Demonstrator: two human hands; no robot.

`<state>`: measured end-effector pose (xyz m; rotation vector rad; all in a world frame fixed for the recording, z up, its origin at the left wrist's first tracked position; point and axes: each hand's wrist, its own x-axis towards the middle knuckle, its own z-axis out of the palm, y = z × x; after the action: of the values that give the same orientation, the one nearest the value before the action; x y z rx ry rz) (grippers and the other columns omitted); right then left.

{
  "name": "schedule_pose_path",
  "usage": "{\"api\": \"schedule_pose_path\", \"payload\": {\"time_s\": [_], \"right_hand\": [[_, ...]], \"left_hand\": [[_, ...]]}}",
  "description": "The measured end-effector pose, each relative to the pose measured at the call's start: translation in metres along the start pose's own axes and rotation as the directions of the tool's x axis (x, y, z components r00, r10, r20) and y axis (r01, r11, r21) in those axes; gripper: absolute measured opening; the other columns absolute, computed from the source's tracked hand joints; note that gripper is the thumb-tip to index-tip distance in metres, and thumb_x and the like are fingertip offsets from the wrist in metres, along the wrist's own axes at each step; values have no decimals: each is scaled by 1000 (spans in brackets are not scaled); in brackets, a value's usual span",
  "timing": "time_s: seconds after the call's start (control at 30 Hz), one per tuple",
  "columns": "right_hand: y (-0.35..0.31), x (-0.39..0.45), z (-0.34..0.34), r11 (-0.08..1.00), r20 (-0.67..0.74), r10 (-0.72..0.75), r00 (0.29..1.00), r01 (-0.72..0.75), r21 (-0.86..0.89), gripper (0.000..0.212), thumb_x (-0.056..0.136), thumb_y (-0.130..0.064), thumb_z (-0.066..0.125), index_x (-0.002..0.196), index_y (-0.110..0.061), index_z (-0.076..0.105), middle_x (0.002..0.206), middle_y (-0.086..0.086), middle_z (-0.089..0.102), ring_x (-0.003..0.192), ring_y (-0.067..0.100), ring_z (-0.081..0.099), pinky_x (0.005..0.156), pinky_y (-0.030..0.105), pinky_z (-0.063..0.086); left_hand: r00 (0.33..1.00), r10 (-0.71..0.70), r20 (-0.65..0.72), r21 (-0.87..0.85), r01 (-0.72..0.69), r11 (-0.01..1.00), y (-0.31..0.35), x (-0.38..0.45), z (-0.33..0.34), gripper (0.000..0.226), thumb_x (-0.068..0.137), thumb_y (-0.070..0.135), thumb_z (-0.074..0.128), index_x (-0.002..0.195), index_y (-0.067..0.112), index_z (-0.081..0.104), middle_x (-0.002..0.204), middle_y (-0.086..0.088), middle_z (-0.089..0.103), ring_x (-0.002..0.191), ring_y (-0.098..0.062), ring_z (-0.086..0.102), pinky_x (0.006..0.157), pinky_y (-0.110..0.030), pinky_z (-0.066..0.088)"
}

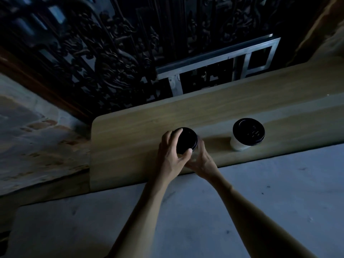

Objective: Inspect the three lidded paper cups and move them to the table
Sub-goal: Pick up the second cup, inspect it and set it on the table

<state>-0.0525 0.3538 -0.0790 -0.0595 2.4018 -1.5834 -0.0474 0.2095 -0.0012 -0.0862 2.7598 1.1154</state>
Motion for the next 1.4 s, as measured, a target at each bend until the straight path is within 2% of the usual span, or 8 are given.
{"api": "schedule_pose_path", "payload": {"time_s": [0.1, 0.27, 0.47, 0.53, 0.63, 0.83, 1.07, 1.4], "right_hand": [[2, 12, 8, 996, -8, 88, 996, -88, -9, 88, 80, -43, 87, 149, -18, 39, 128, -10, 51, 122, 16, 61, 77, 5, 43], [-7, 9, 1, 996, 8, 10, 1000, -9, -93, 78, 81, -30, 91, 143, -8, 49, 130, 12, 64, 120, 32, 62, 93, 41, 50], [-52, -25, -26, 944, 159, -65, 985, 113, -311, 91, 71, -50, 67, 148, -9, 40, 132, 13, 54, 119, 34, 53, 102, 50, 47], [-69, -38, -37, 920, 214, -116, 970, 186, -344, 84, 73, -45, 71, 143, -10, 42, 131, 12, 58, 117, 36, 58, 98, 51, 50], [-102, -64, -50, 904, 255, -168, 952, 252, -345, 84, 73, -52, 74, 143, -20, 40, 131, 6, 60, 114, 31, 62, 91, 50, 55], [-168, -130, -59, 758, 276, -308, 910, 410, -507, 97, 73, -79, 60, 154, -35, 30, 127, -3, 59, 98, 29, 69, 75, 44, 58], [-222, -214, -54, 707, 331, -355, 874, 483, -517, 89, 76, -79, 55, 149, -37, 28, 122, -3, 71, 92, 26, 69, 69, 35, 46], [-255, -280, -51, 798, 336, -239, 911, 381, -467, 76, 75, -74, 67, 139, -42, 42, 110, -11, 68, 92, 22, 63, 74, 38, 52]], "left_hand": [[1000, -21, 10, -44, 21, 999, -4, 3, 3, 85, 85, 58, 58, 157, 14, 48, 151, -14, 45, 139, -27, 50, 112, -39, 48], [999, -34, -22, -101, 32, 994, -8, -3, -4, 74, 92, 31, 75, 157, 11, 47, 147, -14, 47, 136, -21, 50, 111, -34, 45], [988, 63, 138, -154, -41, 987, -7, -39, -52, 84, 87, 69, 49, 164, 50, 21, 145, 7, 40, 109, 10, 45, 91, 0, 30], [982, 82, 171, -192, -49, 980, -5, -53, -68, 74, 86, 69, 47, 156, 60, 24, 142, 4, 46, 102, 12, 49, 95, -11, 41], [981, 100, 164, -384, -30, 923, 3, -80, -88, 61, 86, 66, 52, 145, 67, 35, 150, 8, 48, 125, 12, 51, 104, -29, 54], [996, 90, -20, -496, -88, 864, 28, -147, -121, 48, 81, 96, 44, 124, 74, 48, 131, 45, 56, 128, 14, 53, 96, -12, 49], [984, 92, -150, -540, -160, 826, 46, -217, -141, 44, 100, 64, 34, 133, 55, 62, 142, 16, 67, 139, -11, 57, 121, -51, 41], [964, -18, -264, -675, -171, 717, 53, -278, -129, 47, 104, 49, 35, 128, 32, 72, 133, -1, 74, 132, -25, 64, 116, -68, 40]]}}
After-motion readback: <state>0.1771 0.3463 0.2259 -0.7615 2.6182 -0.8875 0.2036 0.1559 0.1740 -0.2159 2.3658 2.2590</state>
